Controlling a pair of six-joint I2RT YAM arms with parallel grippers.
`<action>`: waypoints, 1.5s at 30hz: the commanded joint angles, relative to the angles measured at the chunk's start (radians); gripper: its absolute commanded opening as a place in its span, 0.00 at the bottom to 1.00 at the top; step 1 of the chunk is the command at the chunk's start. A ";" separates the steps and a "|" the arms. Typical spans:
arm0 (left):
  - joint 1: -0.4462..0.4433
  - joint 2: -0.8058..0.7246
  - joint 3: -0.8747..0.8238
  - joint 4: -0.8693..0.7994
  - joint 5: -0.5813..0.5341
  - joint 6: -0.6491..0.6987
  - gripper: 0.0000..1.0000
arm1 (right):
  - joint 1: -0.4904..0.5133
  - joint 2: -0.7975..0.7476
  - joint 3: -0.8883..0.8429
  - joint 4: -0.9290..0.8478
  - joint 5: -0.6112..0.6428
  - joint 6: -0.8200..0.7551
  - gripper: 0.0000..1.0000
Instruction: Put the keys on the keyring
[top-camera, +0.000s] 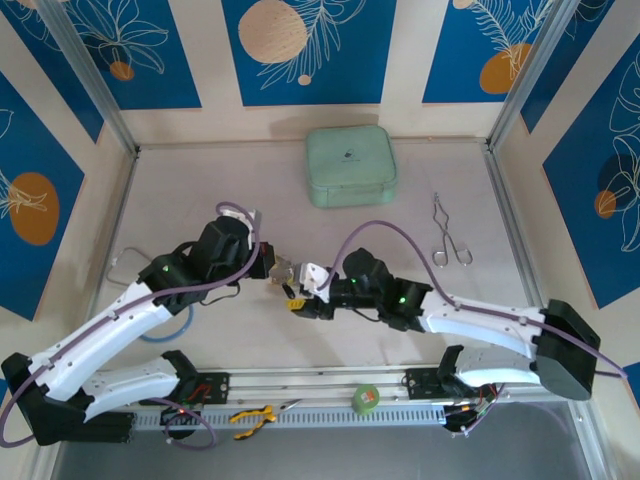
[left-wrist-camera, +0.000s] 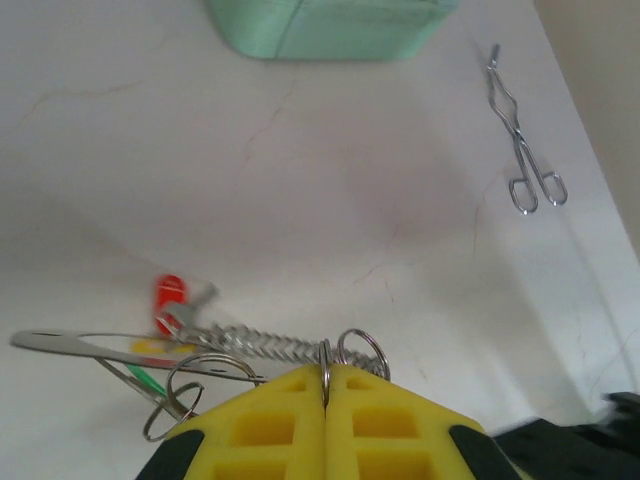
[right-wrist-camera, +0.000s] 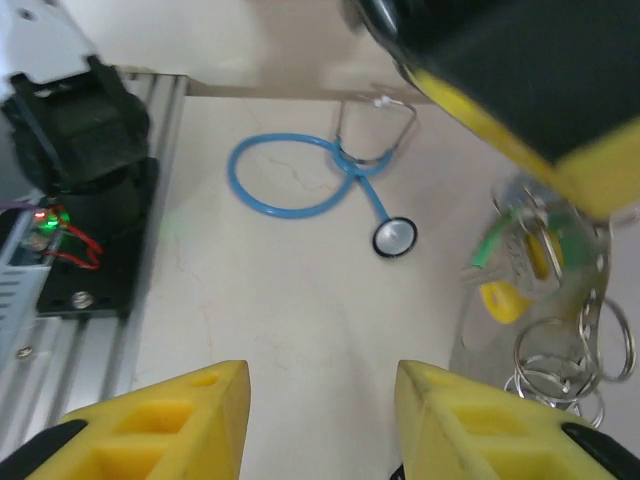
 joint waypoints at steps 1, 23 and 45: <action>-0.004 -0.010 0.051 -0.069 -0.022 -0.207 0.00 | 0.004 0.059 -0.018 0.212 0.088 0.114 0.44; -0.005 -0.017 0.035 -0.077 0.105 -0.336 0.00 | -0.065 0.216 0.005 0.405 -0.108 0.188 0.41; -0.004 -0.033 -0.007 -0.018 0.062 -0.506 0.00 | -0.113 0.180 -0.031 0.187 -0.053 0.243 0.00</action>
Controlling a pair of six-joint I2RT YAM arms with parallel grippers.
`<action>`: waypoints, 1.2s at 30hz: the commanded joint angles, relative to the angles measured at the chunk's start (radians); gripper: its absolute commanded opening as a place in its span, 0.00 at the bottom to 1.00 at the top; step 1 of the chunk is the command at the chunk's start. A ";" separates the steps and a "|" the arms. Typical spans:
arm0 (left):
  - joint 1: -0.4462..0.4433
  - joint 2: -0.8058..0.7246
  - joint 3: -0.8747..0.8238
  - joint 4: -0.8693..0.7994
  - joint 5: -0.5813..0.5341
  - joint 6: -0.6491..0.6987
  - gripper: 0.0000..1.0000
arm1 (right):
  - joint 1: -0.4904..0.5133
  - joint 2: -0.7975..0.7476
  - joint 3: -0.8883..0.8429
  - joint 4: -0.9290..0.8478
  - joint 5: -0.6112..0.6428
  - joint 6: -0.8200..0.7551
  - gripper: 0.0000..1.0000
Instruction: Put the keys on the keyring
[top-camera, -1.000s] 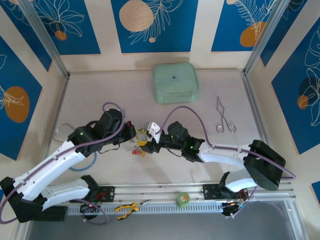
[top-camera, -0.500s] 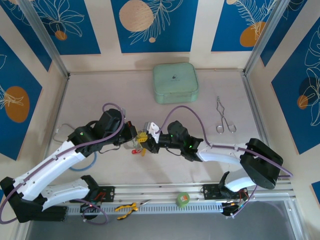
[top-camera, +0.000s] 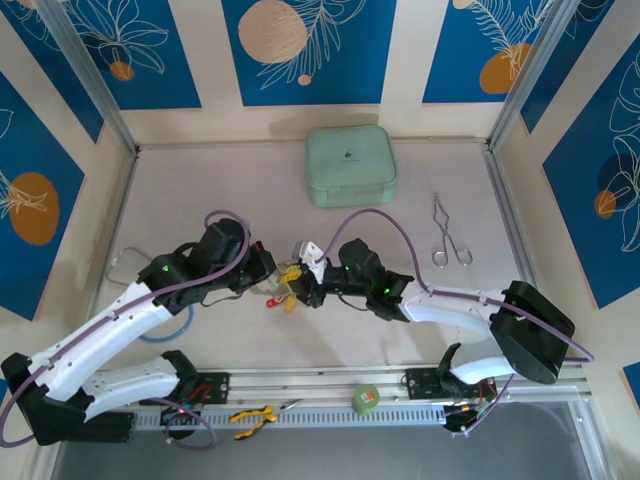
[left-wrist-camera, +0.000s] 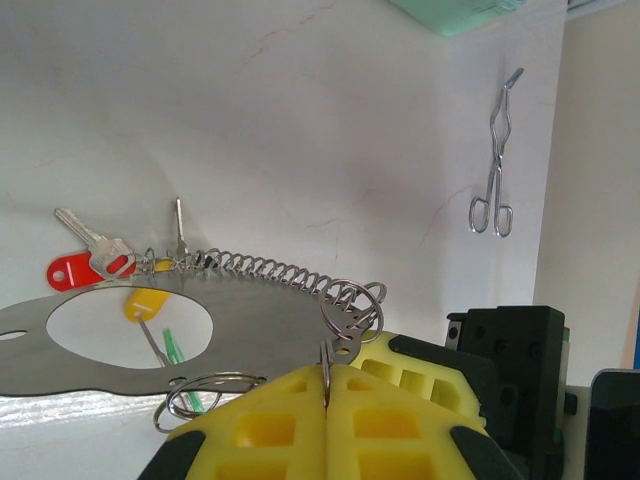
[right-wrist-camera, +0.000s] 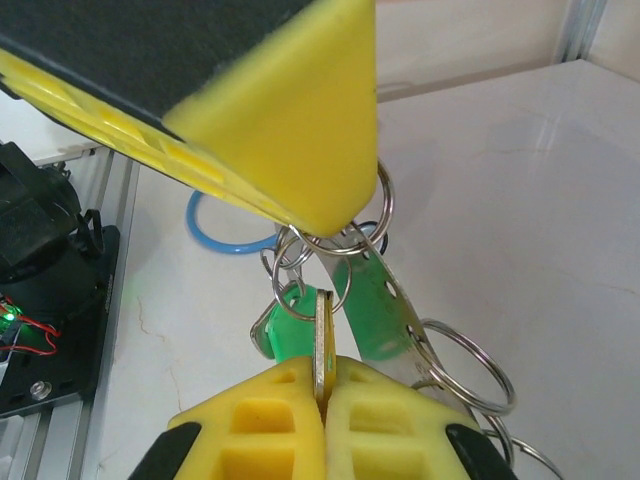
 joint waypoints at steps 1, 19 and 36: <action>-0.004 -0.035 -0.002 0.049 -0.044 -0.075 0.00 | -0.009 0.018 -0.014 -0.058 0.032 0.032 0.00; -0.004 -0.013 0.001 0.028 -0.006 -0.170 0.00 | -0.048 0.080 0.020 -0.058 0.031 0.226 0.00; -0.004 -0.010 -0.021 -0.024 -0.032 -0.350 0.00 | 0.000 -0.061 -0.154 0.149 0.084 -0.134 0.38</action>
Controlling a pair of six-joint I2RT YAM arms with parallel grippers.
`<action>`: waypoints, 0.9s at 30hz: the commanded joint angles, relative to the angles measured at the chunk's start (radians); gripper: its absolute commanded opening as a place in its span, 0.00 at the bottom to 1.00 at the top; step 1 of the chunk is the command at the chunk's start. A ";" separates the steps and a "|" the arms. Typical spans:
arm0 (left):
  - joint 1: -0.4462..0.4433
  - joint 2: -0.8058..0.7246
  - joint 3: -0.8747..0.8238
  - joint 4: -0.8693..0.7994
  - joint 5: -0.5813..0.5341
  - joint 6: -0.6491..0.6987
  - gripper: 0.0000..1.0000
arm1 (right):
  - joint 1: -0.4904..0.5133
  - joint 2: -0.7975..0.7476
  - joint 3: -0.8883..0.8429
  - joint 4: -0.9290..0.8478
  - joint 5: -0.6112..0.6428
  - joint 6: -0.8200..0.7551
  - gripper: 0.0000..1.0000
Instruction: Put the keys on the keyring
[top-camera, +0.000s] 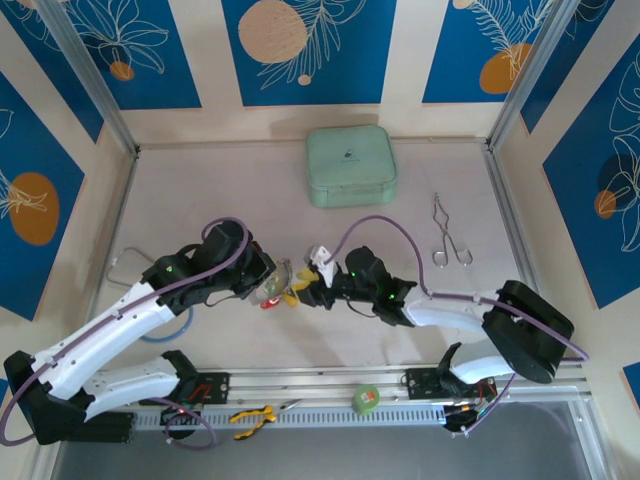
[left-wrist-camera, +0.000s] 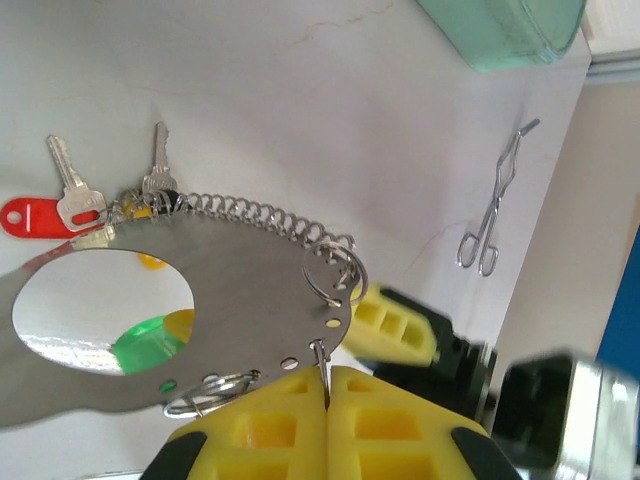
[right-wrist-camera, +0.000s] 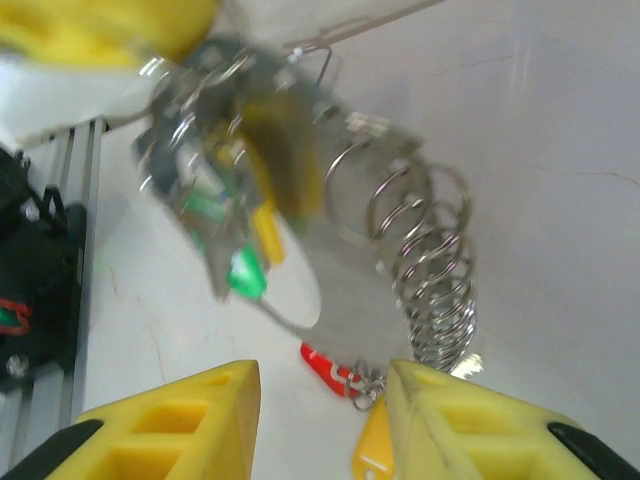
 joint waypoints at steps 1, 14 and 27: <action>-0.003 -0.014 0.005 -0.034 -0.021 -0.143 0.00 | 0.030 -0.056 -0.024 0.100 0.070 -0.216 0.37; -0.004 0.043 0.057 -0.088 0.049 -0.293 0.00 | 0.129 0.009 0.006 0.292 0.189 -0.337 0.31; -0.005 0.061 0.046 -0.078 0.121 -0.311 0.00 | 0.122 0.083 0.057 0.295 0.206 -0.299 0.24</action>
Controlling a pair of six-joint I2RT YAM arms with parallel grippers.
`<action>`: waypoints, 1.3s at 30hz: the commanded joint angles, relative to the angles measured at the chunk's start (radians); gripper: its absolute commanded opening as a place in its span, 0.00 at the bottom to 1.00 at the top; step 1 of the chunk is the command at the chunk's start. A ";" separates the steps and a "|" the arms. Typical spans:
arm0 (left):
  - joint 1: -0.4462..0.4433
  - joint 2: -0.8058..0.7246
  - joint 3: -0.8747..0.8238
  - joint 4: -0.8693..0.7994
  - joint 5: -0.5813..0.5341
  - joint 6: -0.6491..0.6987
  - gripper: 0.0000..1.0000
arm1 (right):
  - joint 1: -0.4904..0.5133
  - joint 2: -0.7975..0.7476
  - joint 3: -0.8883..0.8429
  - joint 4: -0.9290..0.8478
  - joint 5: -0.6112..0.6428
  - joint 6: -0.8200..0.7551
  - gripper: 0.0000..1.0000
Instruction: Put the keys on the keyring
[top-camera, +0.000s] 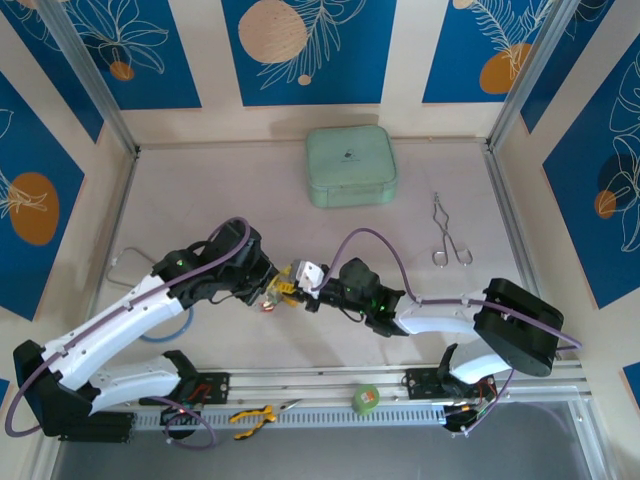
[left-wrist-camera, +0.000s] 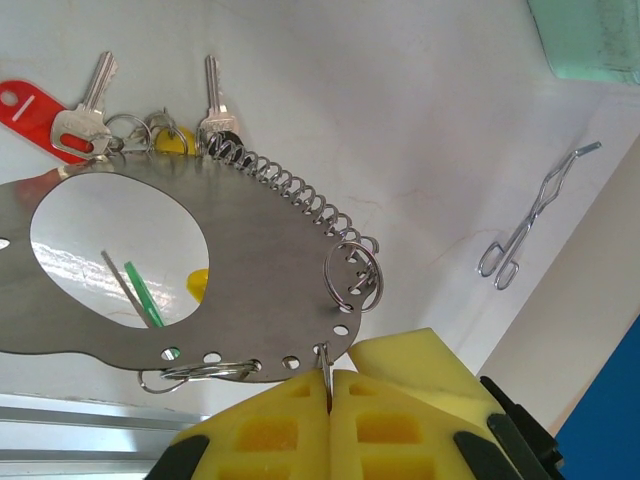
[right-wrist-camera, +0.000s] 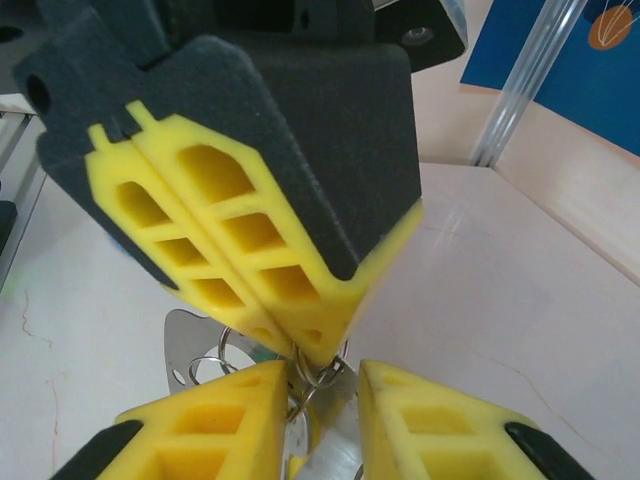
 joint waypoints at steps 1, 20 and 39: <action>-0.004 0.000 0.030 -0.013 0.052 -0.113 0.00 | 0.000 0.023 0.033 0.050 0.030 -0.002 0.23; -0.006 -0.034 -0.012 0.082 0.023 -0.097 0.00 | 0.018 0.061 0.042 0.139 0.058 -0.057 0.00; 0.011 -0.223 -0.063 0.245 -0.176 1.924 0.64 | -0.101 -0.132 0.120 -0.403 -0.183 -0.036 0.00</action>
